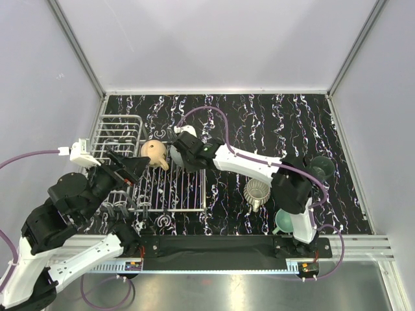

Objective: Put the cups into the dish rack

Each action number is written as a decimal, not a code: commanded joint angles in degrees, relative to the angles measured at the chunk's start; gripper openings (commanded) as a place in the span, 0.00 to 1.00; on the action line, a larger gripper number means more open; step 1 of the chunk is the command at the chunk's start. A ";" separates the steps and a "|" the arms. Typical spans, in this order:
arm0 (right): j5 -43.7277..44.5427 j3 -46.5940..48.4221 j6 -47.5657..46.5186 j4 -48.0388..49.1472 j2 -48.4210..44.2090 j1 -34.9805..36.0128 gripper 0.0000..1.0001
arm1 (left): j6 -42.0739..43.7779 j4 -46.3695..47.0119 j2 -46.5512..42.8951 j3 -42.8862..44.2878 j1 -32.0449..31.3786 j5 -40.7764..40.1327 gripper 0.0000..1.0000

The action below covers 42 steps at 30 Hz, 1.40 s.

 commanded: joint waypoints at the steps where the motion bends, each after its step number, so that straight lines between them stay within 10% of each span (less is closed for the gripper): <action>1: 5.05 6.55 -0.98 5.58 0.86 0.56 0.00 | 1.77 2.53 -0.59 -0.38 -0.26 -0.30 0.94; 42: 0.74 27.12 -3.80 6.64 18.89 3.90 0.00 | 3.36 0.60 -2.08 0.41 -0.17 -2.41 0.94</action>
